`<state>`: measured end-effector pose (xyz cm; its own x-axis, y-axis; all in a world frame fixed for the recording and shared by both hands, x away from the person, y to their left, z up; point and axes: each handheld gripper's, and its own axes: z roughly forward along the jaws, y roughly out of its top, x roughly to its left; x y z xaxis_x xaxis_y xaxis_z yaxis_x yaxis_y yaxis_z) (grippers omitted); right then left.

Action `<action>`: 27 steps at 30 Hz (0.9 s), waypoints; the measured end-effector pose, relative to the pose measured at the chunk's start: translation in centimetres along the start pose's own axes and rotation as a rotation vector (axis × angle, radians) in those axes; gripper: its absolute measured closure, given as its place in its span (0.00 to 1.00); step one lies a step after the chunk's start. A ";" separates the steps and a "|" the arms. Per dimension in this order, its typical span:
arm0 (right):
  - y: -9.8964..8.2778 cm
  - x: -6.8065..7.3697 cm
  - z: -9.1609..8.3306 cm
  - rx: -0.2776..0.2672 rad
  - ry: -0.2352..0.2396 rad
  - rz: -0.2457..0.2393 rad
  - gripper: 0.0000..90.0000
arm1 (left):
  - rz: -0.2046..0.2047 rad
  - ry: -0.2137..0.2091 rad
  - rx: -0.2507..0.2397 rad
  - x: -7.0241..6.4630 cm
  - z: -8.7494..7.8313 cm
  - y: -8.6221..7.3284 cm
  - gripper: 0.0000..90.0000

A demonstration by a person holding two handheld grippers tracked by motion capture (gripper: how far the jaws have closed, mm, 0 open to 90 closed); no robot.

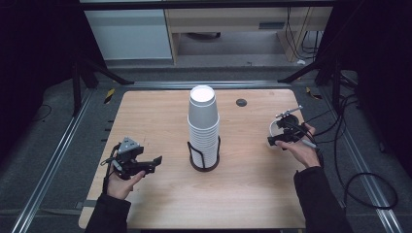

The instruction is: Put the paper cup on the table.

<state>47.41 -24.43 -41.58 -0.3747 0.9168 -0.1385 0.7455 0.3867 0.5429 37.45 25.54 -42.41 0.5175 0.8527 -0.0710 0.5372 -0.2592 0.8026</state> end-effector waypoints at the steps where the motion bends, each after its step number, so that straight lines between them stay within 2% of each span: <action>1: -0.1 0.0 0.1 0.011 -0.002 -0.001 0.10 | 0.003 0.003 0.000 0.0 0.0 0.0 0.18; 14: -0.3 -0.4 1.4 0.099 0.000 -0.008 0.09 | 0.014 0.001 0.003 -0.1 -0.1 0.1 0.18; 27: -0.5 -0.6 2.1 0.144 0.023 -0.011 0.08 | 0.023 -0.003 0.010 -0.1 0.0 0.1 0.18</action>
<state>48.43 -24.95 -43.53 -0.3947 0.9105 -0.1236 0.8118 0.4085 0.4172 37.39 25.44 -42.31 0.5313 0.8454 -0.0546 0.5318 -0.2827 0.7983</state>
